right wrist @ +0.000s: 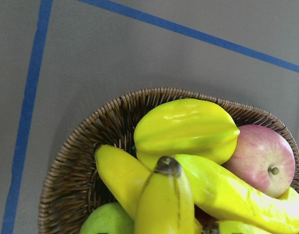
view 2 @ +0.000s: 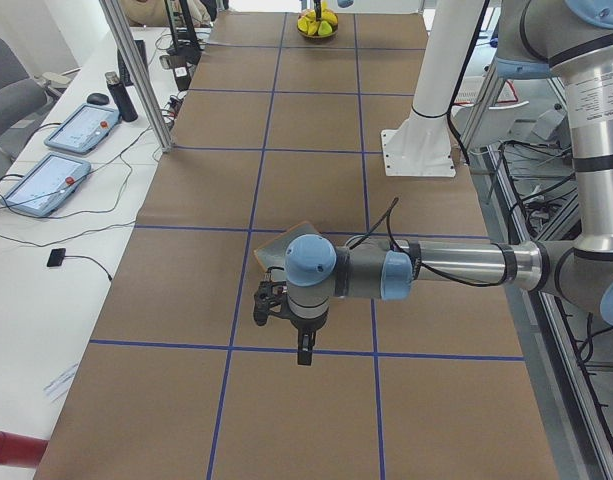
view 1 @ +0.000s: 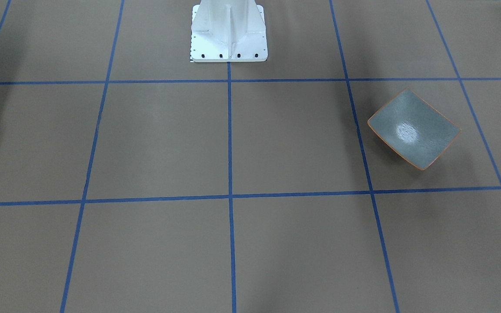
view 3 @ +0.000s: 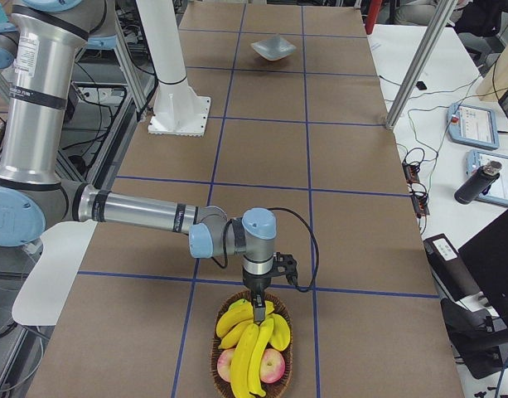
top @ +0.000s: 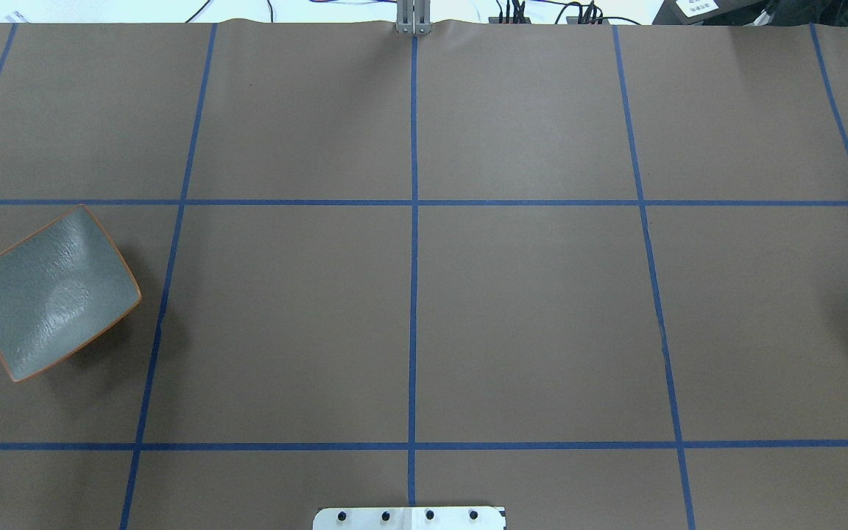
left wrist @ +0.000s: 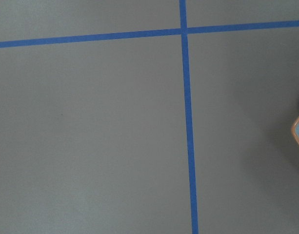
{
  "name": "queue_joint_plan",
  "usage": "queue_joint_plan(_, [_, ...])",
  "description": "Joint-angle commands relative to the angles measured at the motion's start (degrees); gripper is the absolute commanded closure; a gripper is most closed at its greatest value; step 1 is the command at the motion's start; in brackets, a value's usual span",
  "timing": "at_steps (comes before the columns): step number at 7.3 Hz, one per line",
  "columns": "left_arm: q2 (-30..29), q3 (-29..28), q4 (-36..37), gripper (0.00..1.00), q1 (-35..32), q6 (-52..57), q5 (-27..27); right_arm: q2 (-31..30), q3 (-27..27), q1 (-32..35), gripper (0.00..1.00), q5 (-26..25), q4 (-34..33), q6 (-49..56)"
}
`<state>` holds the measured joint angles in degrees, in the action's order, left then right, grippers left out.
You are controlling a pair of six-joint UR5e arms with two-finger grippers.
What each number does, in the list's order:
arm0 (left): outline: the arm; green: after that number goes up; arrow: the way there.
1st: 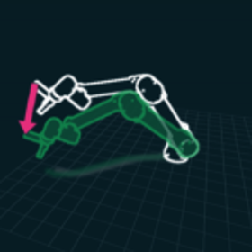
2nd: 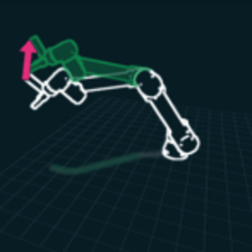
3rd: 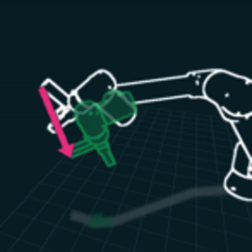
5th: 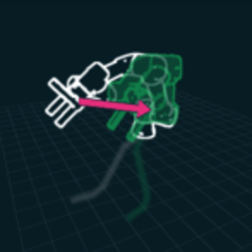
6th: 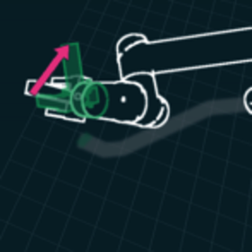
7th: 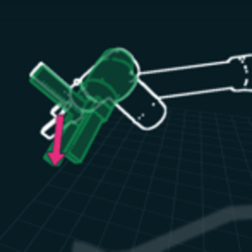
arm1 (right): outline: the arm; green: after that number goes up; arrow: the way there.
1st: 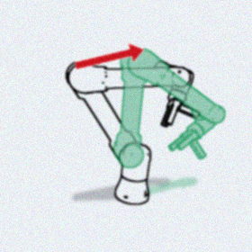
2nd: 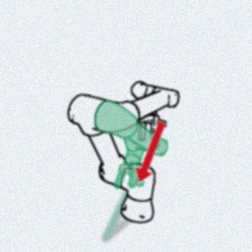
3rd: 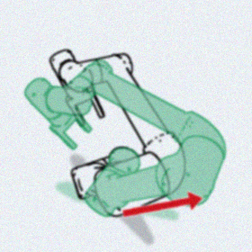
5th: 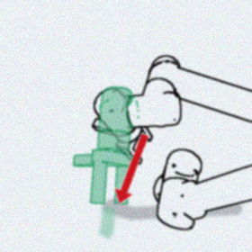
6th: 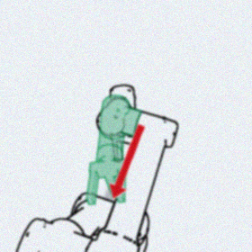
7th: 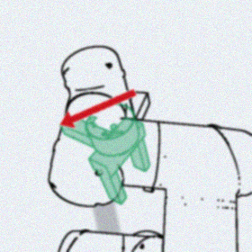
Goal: Transfer all bananas from basket to plate
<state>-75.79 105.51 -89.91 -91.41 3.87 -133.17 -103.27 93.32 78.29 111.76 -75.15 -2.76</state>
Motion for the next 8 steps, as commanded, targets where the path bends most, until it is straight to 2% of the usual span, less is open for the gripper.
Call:
queue_joint_plan(1, [-0.1, 0.0, 0.0, 0.0, 0.0, 0.0, -0.1, 0.0, -0.3, -1.2, 0.3, -1.0, 0.0, 0.5])
queue_joint_plan(4, [-0.2, 0.1, 0.0, 0.0, 0.0, 0.0, -0.1, 0.0, -0.1, -1.2, 0.73, -2.0, 0.0, 2.7])
queue_joint_plan(6, [-0.2, 0.1, 0.0, 0.0, 0.0, 0.0, -0.1, 0.4, 0.5, -1.1, 0.95, -2.1, 0.0, 2.9])
queue_joint_plan(7, [-0.2, 0.1, 0.0, 0.0, 0.1, 0.0, -0.1, 0.6, 0.8, -1.0, 1.0, -2.0, 0.0, 5.4])
queue_joint_plan(8, [-0.2, 0.1, 0.0, 0.0, 0.0, 0.0, -0.1, 0.4, 2.5, 0.4, 1.0, -1.4, -0.2, 7.5])
